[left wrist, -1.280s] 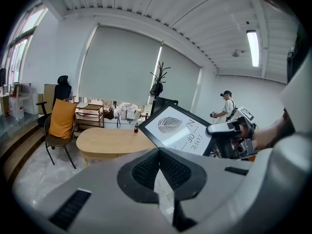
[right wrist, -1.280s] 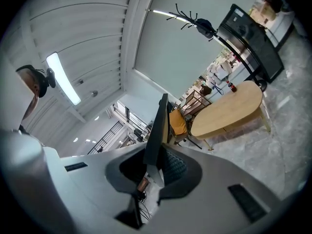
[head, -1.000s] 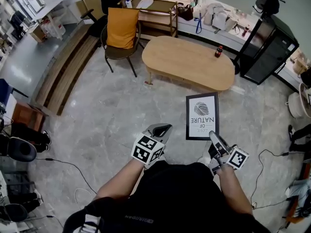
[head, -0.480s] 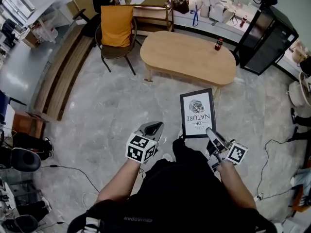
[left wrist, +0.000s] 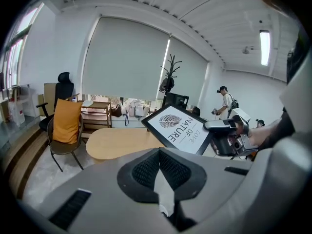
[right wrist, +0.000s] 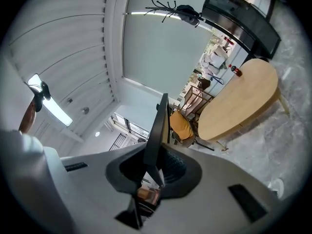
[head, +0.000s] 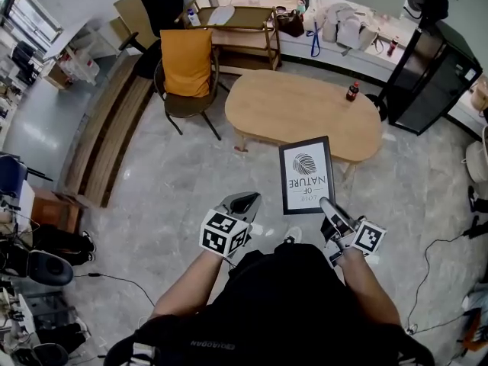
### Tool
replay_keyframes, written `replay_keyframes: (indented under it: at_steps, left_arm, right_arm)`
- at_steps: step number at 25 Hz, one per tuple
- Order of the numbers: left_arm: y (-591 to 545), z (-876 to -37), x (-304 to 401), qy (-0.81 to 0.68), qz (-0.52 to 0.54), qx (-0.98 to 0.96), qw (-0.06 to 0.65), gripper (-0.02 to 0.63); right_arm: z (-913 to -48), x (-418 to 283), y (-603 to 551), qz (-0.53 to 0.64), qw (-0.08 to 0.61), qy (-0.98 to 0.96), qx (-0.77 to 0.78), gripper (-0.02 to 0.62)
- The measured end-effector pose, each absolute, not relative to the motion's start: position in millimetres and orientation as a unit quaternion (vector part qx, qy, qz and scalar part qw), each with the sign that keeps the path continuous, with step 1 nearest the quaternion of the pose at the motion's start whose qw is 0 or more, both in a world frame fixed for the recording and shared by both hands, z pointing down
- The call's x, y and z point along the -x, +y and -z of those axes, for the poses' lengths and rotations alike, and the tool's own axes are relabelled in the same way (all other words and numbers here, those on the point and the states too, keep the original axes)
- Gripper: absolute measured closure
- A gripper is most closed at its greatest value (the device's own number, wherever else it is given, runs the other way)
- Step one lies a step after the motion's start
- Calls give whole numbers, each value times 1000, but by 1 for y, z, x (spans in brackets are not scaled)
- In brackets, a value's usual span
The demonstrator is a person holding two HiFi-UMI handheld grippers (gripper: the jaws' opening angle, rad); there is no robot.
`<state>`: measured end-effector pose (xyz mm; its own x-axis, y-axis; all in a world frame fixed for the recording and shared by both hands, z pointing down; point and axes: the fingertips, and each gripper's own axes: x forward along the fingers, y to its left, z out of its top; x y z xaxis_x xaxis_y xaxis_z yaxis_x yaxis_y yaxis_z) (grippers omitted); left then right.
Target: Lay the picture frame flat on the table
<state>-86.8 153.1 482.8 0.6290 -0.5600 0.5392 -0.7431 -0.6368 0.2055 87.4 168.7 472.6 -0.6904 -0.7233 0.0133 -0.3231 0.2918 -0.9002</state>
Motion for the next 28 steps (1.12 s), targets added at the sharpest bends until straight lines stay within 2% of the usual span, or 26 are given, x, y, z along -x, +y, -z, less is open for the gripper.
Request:
replay_keyframes:
  at_steps: [5, 10, 22, 28]
  left_arm:
    - [96, -479, 60, -372, -225, -881, 189, 601]
    - [75, -492, 44, -356, -241, -879, 204, 601]
    - [-22, -515, 47, -332, -258, -878, 228, 601]
    - [-111, -509, 38, -278, -253, -903, 209, 601]
  right_arm:
    - [-478, -102, 118, 488, 195, 788, 321, 554]
    - [-503, -117, 93, 507, 188, 770, 338, 554]
    - [-511, -125, 11, 515, 230, 744, 358, 554]
    - [-502, -124, -51, 499, 237, 729, 405, 554]
